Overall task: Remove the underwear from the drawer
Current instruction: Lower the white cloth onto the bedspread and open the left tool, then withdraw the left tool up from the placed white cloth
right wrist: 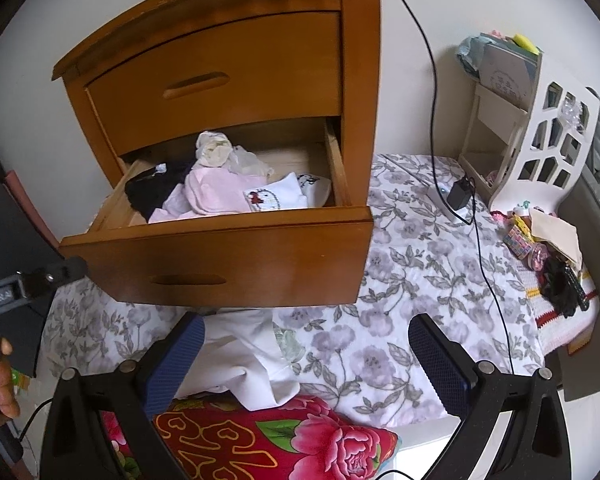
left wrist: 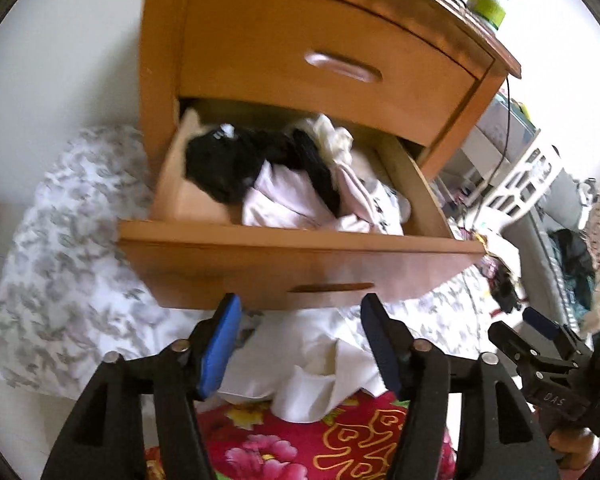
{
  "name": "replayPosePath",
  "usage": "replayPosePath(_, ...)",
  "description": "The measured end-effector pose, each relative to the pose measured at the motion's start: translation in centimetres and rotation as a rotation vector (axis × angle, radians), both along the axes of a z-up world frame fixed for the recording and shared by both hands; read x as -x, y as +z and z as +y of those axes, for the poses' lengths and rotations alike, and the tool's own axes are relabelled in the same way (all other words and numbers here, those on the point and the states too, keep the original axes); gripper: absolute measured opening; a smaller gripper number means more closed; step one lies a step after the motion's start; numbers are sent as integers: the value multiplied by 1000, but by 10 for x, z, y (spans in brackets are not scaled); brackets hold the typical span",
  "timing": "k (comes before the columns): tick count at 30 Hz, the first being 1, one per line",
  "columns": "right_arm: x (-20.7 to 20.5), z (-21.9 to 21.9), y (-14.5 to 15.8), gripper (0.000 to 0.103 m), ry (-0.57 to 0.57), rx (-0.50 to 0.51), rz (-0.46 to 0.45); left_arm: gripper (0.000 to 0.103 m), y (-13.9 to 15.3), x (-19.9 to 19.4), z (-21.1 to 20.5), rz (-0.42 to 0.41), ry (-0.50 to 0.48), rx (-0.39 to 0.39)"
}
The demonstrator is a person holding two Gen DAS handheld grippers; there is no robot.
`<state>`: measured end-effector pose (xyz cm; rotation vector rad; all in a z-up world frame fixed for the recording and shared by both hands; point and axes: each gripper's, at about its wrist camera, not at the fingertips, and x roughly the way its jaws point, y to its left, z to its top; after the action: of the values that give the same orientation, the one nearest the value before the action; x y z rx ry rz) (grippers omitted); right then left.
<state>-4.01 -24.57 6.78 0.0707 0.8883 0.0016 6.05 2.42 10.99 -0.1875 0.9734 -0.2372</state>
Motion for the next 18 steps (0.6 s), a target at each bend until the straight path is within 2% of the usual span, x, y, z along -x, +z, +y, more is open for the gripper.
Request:
replayPosePath(2, 0, 3, 0, 103, 12, -3, 1, 75, 1, 2, 4, -8, 18, -31)
replayPosePath(7, -3, 8, -4, 103, 31, -5, 13, 77, -6, 3, 8, -15, 45, -66)
replayPosePath(10, -5, 11, -6, 103, 38, 0, 21, 91, -6, 4, 10, -34, 74, -93)
replayPosePath(11, -5, 12, -6, 103, 40, 1, 21, 94, -7, 4, 10, -47, 91, -110)
replayPosePath(18, -9, 17, -11, 103, 54, 4, 36, 97, -7, 5, 13, -91, 134, -170)
